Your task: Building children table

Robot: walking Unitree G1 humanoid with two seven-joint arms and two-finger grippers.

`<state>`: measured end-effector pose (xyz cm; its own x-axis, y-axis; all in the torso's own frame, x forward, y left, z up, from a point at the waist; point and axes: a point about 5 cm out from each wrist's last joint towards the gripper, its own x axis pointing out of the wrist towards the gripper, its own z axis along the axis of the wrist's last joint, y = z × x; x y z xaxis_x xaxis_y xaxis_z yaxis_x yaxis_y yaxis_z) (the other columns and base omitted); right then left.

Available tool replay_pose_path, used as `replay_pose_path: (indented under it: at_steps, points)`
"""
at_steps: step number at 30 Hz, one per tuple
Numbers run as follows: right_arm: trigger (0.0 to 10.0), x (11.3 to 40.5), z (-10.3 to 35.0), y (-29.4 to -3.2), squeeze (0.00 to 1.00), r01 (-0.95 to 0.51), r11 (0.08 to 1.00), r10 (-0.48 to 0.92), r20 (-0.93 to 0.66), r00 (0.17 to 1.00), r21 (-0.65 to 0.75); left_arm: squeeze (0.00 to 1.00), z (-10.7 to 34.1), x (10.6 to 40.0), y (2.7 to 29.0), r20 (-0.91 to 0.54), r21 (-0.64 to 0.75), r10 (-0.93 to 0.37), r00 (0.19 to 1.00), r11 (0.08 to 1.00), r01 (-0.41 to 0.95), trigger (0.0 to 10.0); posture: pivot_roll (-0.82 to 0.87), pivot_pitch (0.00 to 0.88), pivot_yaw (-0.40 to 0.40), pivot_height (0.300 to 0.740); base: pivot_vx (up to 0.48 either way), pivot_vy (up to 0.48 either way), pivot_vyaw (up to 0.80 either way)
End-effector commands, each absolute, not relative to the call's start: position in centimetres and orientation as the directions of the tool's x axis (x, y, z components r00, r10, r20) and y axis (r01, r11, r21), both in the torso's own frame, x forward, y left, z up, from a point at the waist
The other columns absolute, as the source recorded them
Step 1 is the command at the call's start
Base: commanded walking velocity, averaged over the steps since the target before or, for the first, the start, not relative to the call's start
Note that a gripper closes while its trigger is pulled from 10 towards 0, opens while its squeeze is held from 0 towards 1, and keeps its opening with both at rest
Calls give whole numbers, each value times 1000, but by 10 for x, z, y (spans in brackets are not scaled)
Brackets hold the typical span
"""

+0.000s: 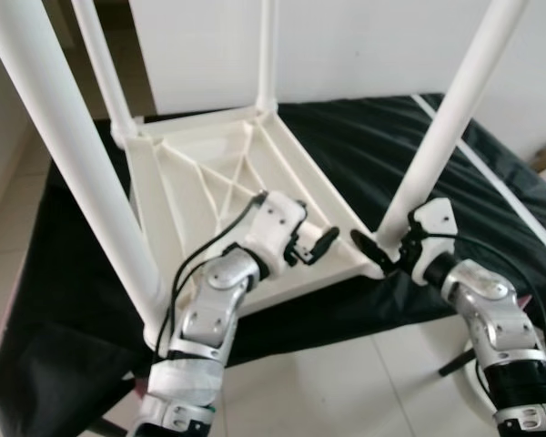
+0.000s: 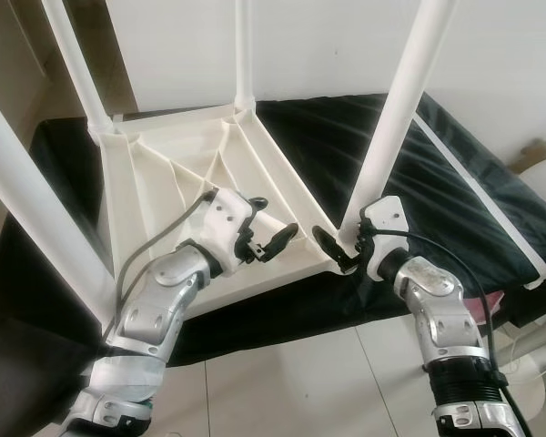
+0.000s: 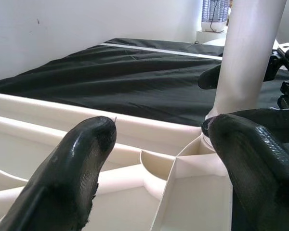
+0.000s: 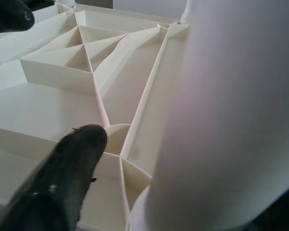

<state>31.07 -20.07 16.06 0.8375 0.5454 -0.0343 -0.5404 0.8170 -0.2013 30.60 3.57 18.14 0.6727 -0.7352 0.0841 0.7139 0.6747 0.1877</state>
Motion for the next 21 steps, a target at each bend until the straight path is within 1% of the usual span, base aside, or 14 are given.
replay_pose_path:
  at_steps: [1, 2, 3, 4, 11, 12, 18, 21]
  points:
    - [4157, 312, 155, -197, 0, -579, 792, 578, -67, 813, -194, 0, 180, 304, 36, 77, 181, -729, 680, 681, 710, 10000, -40, 24, -27, 740, 0, 0, 0]
    - [1333, 315, 154, -200, 0, -571, 797, 568, -78, 819, -197, 0, 181, 304, 35, 77, 180, -732, 677, 678, 713, 10000, -40, 23, -26, 740, 0, 0, 0]
    - [1333, 315, 154, -200, 0, -571, 797, 568, -78, 819, -197, 0, 181, 304, 35, 77, 180, -732, 677, 678, 713, 10000, -40, 23, -26, 740, 0, 0, 0]
    - [0, 317, 153, -202, 0, -565, 802, 560, -87, 824, -194, 0, 182, 305, 34, 79, 181, -734, 675, 676, 714, 10000, -37, 21, -26, 740, 0, 0, 0]
    - [0, 318, 144, -202, 0, -564, 810, 551, -122, 826, -160, 0, 182, 302, 37, 81, 179, -726, 683, 685, 706, 10000, -10, 37, -44, 740, 0, 0, 0]
    - [10000, 318, 143, -202, 0, -554, 818, 541, -124, 832, -152, 0, 182, 301, 37, 84, 166, -722, 687, 690, 704, 10000, -5, 42, -48, 740, 0, 0, 0]
    - [10000, 319, 139, -203, 0, -494, 859, 479, -125, 869, -134, 0, 179, 297, 37, 78, 151, -718, 692, 694, 704, 10000, -4, 52, -51, 740, 0, 0, 0]
    - [10000, 320, 141, -204, 0, -416, 899, 408, -86, 909, -133, 0, 179, 297, 36, 75, 156, -718, 692, 694, 703, 10000, -6, 53, -49, 740, 0, 0, 0]
